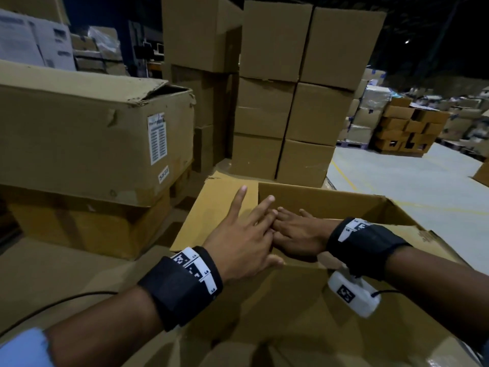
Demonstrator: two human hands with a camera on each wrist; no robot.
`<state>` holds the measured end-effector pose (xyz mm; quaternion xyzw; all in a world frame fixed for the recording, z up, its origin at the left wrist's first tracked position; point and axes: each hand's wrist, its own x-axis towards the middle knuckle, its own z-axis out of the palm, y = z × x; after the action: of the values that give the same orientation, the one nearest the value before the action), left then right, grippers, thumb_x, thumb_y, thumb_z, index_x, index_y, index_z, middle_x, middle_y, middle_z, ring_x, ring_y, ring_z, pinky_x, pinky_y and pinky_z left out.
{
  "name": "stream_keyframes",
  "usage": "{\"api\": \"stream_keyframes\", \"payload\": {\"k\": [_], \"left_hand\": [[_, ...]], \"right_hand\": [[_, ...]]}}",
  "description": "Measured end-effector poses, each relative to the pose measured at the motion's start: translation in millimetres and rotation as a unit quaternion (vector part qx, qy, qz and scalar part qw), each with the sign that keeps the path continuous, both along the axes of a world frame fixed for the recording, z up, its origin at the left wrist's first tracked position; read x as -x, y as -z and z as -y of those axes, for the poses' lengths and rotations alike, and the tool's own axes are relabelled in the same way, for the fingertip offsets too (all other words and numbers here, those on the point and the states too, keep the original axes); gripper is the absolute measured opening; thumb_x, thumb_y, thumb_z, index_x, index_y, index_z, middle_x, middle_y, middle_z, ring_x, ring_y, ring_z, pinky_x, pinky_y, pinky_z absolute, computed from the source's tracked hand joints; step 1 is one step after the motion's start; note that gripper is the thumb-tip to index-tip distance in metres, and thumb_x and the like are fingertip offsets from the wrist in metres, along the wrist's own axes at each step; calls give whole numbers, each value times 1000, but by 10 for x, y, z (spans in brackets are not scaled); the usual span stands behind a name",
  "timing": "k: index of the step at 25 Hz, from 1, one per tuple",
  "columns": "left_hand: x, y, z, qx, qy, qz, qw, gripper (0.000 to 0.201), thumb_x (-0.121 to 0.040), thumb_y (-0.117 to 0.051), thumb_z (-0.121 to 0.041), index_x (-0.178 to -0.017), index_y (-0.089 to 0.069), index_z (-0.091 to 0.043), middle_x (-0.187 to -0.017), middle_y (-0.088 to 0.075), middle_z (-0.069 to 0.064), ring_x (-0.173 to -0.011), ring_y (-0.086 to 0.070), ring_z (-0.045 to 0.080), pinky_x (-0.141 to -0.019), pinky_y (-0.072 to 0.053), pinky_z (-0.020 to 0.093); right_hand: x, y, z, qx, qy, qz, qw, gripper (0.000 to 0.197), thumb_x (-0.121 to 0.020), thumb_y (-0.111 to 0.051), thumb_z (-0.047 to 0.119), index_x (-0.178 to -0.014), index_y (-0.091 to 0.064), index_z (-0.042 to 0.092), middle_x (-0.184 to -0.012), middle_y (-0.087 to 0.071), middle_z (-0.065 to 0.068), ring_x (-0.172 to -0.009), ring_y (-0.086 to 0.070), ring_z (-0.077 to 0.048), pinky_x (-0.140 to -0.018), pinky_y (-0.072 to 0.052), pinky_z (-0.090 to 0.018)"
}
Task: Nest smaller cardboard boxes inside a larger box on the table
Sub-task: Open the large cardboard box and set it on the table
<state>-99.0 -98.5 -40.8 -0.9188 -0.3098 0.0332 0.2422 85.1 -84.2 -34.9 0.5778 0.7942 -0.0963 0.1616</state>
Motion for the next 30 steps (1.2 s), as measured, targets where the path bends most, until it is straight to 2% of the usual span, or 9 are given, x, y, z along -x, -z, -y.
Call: {"api": "stream_keyframes", "payload": {"k": [4, 6, 8, 13, 18, 21, 23, 26, 30], "left_hand": [[163, -96, -11, -76, 15, 47, 996, 41, -100, -40, -40, -133, -52, -18, -163, -16, 17, -150, 14, 38, -108, 12, 73], [284, -127, -25, -131, 22, 57, 989, 40, -90, -58, -29, -127, -59, -15, -158, -29, 19, -150, 2, 41, -110, 5, 74], [403, -146, -40, -183, 27, 57, 981, 39, -82, -62, -22, -120, -65, -13, -157, -30, 21, -150, 0, 43, -112, 2, 72], [687, -186, -19, -279, -107, -52, 953, 50, -85, -46, -26, -133, -61, -23, -162, 15, 23, -142, 31, 44, -102, 26, 71], [806, -163, -9, -272, -196, -138, 932, 37, -83, -53, -14, -117, -68, -18, -157, 28, 26, -142, 33, 42, -97, 32, 70], [779, -97, -48, -247, -205, -134, 938, 44, -95, -47, -22, -136, -54, -9, -158, 16, 30, -138, 37, 48, -94, 36, 69], [744, -84, -70, -206, -193, -73, 957, 54, -103, -28, -36, -145, -43, -6, -160, 5, 27, -139, 33, 50, -94, 38, 67], [692, -70, -84, -169, -215, -11, 962, 78, -99, -6, -60, -147, -40, -9, -163, -3, 20, -142, 27, 49, -95, 36, 67], [647, 26, -87, -142, -243, -22, 959, 91, -92, 1, -71, -147, -42, -12, -163, -8, 19, -144, 24, 48, -95, 35, 69]], "right_hand": [[126, -42, -72, -40, -44, -10, 998, 66, -102, -34, 41, -157, -2, 26, -165, 9, 2, -153, 5, -27, -115, -8, -71], [204, -93, -110, -52, -74, 3, 996, 64, -100, -38, 37, -157, -12, 23, -165, 6, 0, -152, 4, -28, -113, -10, -73], [292, -162, -151, -60, -89, 14, 994, 64, -101, -37, 38, -157, -9, 24, -166, 10, -1, -152, 7, -27, -115, -8, -71], [382, -202, -170, -34, -67, -9, 997, 65, -100, -22, 61, -153, 12, 43, -162, 22, 10, -151, 12, -24, -117, -1, -68], [370, -148, 60, 5, -66, 17, 998, 70, -95, -16, 71, -154, 10, 43, -163, 19, 8, -151, 13, -23, -118, 3, -65], [330, -54, 187, 14, -64, 19, 998, 80, -88, -15, 79, -153, 14, 43, -162, 22, 7, -151, 16, -23, -118, 4, -64], [274, 36, 257, 17, -60, 14, 998, 88, -84, -23, 84, -151, 20, 44, -160, 27, 8, -149, 20, -21, -117, 7, -64], [193, 187, 354, -17, -64, 6, 998, 94, -86, -38, 78, -149, 23, 45, -160, 27, 10, -148, 21, -18, -117, 8, -63], [63, 282, 463, -63, -52, -12, 997, 80, -95, -31, 68, -154, 15, 39, -163, 19, 12, -151, 13, -16, -119, 1, -62]]}}
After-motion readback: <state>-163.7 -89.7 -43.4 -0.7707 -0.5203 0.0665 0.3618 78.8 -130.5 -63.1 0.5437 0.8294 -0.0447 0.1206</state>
